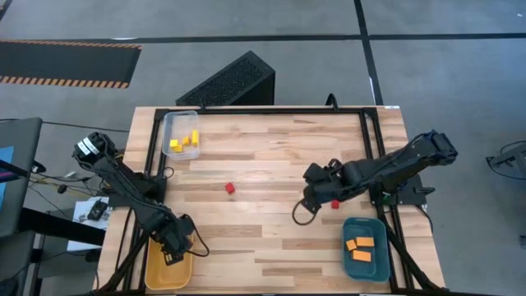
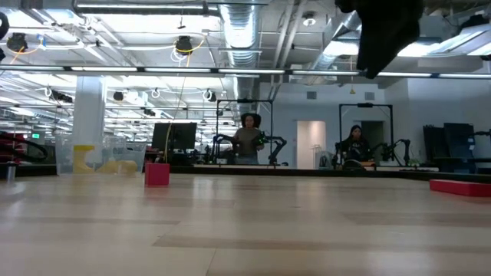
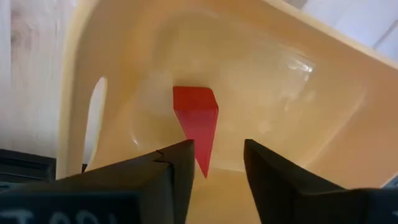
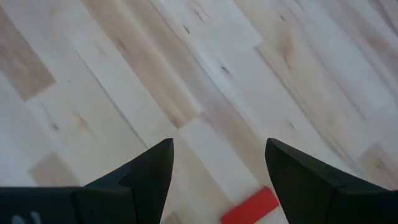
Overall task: Sort & place blocks by color
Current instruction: Put the right red block into the yellow bin
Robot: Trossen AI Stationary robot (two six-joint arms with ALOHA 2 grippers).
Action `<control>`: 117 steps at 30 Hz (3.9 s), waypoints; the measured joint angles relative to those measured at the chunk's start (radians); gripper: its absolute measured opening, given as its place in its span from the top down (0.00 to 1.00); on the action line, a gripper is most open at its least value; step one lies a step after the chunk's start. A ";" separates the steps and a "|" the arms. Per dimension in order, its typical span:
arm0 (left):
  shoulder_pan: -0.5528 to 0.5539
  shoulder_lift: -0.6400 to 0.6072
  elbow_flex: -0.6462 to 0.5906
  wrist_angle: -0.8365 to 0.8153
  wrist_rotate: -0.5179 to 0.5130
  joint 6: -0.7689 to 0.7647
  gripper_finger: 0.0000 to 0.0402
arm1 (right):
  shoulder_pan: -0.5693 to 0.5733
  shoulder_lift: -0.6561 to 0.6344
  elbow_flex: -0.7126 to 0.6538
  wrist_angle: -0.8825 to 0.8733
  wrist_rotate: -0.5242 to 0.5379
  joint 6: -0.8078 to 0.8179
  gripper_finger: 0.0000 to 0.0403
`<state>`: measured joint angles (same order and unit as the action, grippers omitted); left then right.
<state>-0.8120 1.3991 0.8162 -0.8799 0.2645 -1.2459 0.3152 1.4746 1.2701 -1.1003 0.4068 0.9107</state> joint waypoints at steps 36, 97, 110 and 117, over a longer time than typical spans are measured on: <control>0.135 0.000 0.650 -0.122 -0.744 0.450 0.67 | -0.086 -0.175 -0.052 0.193 -0.036 -0.064 0.32; 0.454 -0.151 0.654 -0.420 -0.671 0.356 0.67 | -0.171 -0.015 -0.553 1.190 -0.277 0.214 0.73; 0.366 -0.362 0.388 -0.277 -0.733 0.150 0.67 | -0.152 0.315 -0.211 1.398 -0.444 0.084 0.74; 0.278 -0.441 0.235 -0.255 -0.682 -0.120 0.67 | -0.153 0.514 0.078 1.393 -0.587 -0.027 0.74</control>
<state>-0.5342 0.9582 1.0508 -1.1352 -0.4173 -1.3657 0.1623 1.9888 1.3481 0.2931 -0.1800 0.8835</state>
